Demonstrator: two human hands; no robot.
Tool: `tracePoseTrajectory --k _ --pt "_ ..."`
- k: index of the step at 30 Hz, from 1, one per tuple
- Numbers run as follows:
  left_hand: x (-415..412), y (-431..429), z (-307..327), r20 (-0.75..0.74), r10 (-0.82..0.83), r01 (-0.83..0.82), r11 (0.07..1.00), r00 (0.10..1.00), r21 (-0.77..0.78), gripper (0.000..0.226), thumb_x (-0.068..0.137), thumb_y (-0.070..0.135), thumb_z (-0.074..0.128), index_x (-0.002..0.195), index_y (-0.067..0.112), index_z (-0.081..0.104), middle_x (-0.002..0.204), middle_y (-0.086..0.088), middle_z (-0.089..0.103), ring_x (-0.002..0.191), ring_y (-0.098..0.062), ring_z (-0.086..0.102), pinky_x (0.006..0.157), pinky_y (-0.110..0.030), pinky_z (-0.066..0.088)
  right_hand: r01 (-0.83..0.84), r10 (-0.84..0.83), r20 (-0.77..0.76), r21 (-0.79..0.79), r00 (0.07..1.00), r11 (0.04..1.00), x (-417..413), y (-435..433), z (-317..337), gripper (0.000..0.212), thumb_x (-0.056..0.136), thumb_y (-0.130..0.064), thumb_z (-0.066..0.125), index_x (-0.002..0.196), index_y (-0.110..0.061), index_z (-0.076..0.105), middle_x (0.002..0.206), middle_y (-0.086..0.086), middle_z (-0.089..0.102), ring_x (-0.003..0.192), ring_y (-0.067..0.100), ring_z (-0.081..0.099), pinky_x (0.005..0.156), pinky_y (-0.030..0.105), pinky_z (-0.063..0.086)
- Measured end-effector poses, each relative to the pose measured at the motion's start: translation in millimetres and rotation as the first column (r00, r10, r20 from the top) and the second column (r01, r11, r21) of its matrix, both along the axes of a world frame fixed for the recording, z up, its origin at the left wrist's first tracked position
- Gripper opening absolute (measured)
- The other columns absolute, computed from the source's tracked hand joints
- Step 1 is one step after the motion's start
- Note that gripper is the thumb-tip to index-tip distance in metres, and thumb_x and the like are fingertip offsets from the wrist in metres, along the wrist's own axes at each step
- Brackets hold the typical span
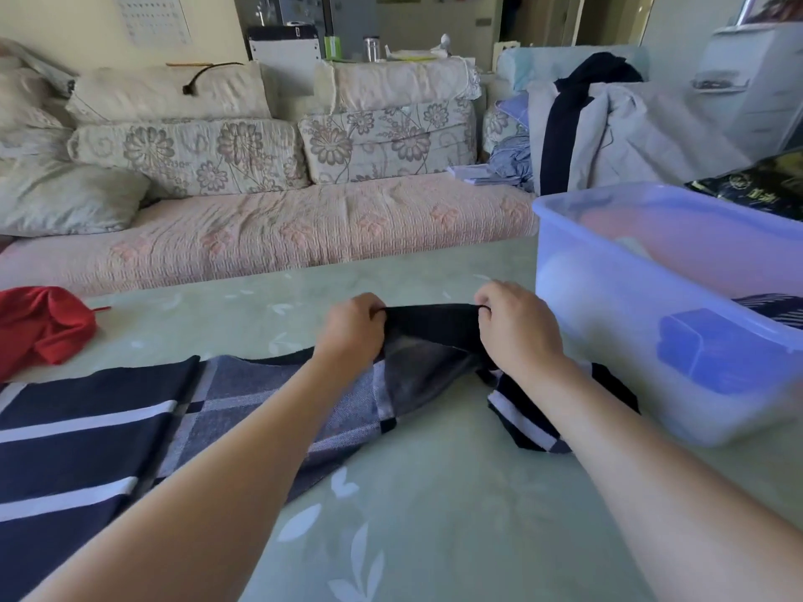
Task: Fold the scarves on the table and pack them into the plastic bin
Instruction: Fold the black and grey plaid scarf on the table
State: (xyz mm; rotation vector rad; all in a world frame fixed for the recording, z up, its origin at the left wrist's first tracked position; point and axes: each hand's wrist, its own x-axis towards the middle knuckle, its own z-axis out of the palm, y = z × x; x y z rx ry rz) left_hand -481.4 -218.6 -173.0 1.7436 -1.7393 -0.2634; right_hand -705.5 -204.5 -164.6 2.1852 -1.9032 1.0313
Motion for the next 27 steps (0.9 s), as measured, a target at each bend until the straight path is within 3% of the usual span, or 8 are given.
tracePoseTrajectory --k 2,7,9,12,17,19,23,27 --pt "2.6 -10.2 6.1 -0.144 0.059 -0.059 0.998 0.988 0.001 0.021 0.095 0.011 0.051 0.111 0.014 0.064 0.102 -0.003 0.067 0.088 -0.022 0.062 0.07 -0.024 0.038 -0.056 0.056 0.13 -0.005 0.99 0.998 2.4 -3.5 3.5 0.017 0.093 -0.013 0.055 0.107 -0.013 0.065 0.104 0.007 0.071 0.094 0.034 0.064 0.079 0.04 0.051" --pt "-0.2 -3.9 -8.4 -0.222 -0.065 0.135 0.939 0.973 0.317 0.061 0.098 0.007 0.05 0.15 0.03 0.027 0.129 -0.001 0.051 0.095 -0.02 0.059 0.074 -0.04 0.057 -0.25 0.255 0.015 0.265 0.967 0.931 -3.6 5.3 -3.6 0.041 0.094 -0.028 0.059 0.134 -0.022 0.057 0.132 0.003 0.064 0.119 0.028 0.058 0.101 0.035 0.044" --pt "-6.8 7.7 -17.2 -0.082 -0.125 0.14 0.966 0.989 0.217 0.056 0.097 0.003 0.045 0.144 0.031 0.037 0.142 -0.001 0.044 0.112 -0.02 0.056 0.086 -0.038 0.055 -0.245 0.259 -0.029 0.234 0.966 0.941 -7.2 10.1 -2.0 0.039 0.091 -0.034 0.062 0.129 -0.025 0.059 0.132 -0.002 0.059 0.121 0.024 0.055 0.104 0.036 0.039" --pt "-23.0 31.8 -27.4 0.101 -0.223 0.229 0.972 0.969 -0.049 0.034 0.091 0.004 0.045 0.114 0.026 0.057 0.118 0.005 0.055 0.093 -0.018 0.057 0.074 -0.038 0.053 -0.17 0.211 -0.168 0.231 0.963 0.958 -9.5 19.9 6.6 0.053 0.071 -0.057 0.07 0.115 -0.031 0.055 0.119 -0.004 0.05 0.116 0.022 0.049 0.098 0.038 0.039" --pt "-39.4 63.7 -53.5 0.351 -0.338 0.365 0.931 0.873 -0.011 0.012 0.082 0.026 0.05 0.091 0.028 0.058 0.092 0.01 0.053 0.084 -0.019 0.054 0.06 -0.029 0.042 0.249 0.165 -0.547 0.602 0.821 0.758 -22.0 44.6 11.7 0.094 0.047 -0.065 0.078 0.123 -0.03 0.035 0.123 0.002 0.038 0.121 0.025 0.039 0.093 0.041 0.04" --pt "-39.7 66.6 -63.2 0.431 -0.286 0.312 0.95 0.856 0.011 0.031 0.085 0.04 0.043 0.108 0.032 0.062 0.107 0.008 0.054 0.102 -0.021 0.052 0.074 -0.034 0.045 0.265 0.185 -0.504 0.691 0.844 0.672 -29.8 52.0 14.0 0.079 0.059 -0.05 0.082 0.123 -0.031 0.04 0.125 0.001 0.045 0.117 0.024 0.048 0.088 0.037 0.045" --pt "-40.9 63.2 -59.1 0.427 -0.232 0.204 0.973 0.874 0.112 0.047 0.096 0.031 0.048 0.142 0.033 0.044 0.129 0.004 0.05 0.122 -0.022 0.042 0.096 -0.036 0.04 0.088 0.191 -0.322 0.684 0.927 0.724 -39.7 55.4 16.8 0.024 0.086 -0.011 0.055 0.103 -0.025 0.063 0.111 -0.004 0.061 0.097 0.022 0.061 0.079 0.031 0.051" --pt "-44.6 60.1 -44.2 0.546 -0.174 0.158 0.985 0.82 0.076 0.033 0.097 0.025 0.045 0.123 0.036 0.061 0.114 0.005 0.056 0.108 -0.021 0.05 0.084 -0.031 0.036 0.076 0.001 -0.205 0.365 0.979 0.928 -47.8 47.1 19.1 0.024 0.082 -0.004 0.049 0.086 -0.016 0.069 0.095 -0.002 0.065 0.09 0.025 0.062 0.077 0.035 0.053"
